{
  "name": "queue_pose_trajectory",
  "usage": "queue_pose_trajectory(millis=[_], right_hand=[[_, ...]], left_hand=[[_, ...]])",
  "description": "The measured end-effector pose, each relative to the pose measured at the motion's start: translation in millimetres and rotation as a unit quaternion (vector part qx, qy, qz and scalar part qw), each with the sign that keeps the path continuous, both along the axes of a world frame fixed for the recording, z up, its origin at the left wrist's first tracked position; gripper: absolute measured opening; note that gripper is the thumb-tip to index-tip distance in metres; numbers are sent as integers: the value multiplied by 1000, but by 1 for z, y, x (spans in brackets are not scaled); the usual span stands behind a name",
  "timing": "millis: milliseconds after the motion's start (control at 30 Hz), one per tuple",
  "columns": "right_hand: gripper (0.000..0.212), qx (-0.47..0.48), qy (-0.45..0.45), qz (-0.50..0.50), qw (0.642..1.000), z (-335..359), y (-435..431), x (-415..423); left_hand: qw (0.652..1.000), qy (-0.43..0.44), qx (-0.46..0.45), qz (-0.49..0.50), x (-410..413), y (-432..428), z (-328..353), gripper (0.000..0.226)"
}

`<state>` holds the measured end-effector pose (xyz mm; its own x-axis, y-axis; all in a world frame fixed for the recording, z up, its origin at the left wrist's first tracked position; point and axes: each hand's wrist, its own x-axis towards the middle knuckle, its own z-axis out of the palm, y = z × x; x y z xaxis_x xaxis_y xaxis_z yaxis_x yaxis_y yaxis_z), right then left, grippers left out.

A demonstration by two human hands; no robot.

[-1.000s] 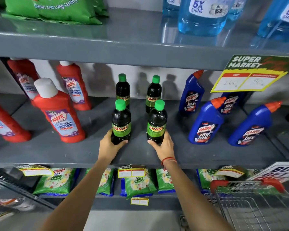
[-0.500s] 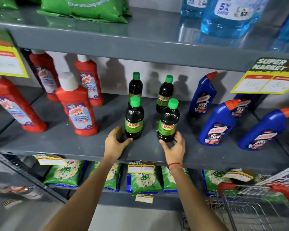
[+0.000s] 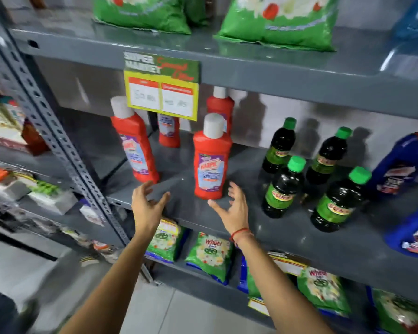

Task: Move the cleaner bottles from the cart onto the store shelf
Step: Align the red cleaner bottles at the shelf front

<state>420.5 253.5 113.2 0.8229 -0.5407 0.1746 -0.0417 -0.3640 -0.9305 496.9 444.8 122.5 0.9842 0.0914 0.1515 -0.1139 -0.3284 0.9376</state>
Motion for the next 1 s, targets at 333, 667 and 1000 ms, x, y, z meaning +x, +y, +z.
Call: queue_pose_trajectory(millis=[333,667,1000], right_hand=[[65,36,36,29,998,-1,4,43],[69,25,28,15,999,2,12,42],[65,25,52,15,998,4,14,42]], left_hand=[[998,26,50,-7,78,27,2,80],[998,3,62,10,86,27,-4,74],[999,10,53,-3,83,26,-2,74]])
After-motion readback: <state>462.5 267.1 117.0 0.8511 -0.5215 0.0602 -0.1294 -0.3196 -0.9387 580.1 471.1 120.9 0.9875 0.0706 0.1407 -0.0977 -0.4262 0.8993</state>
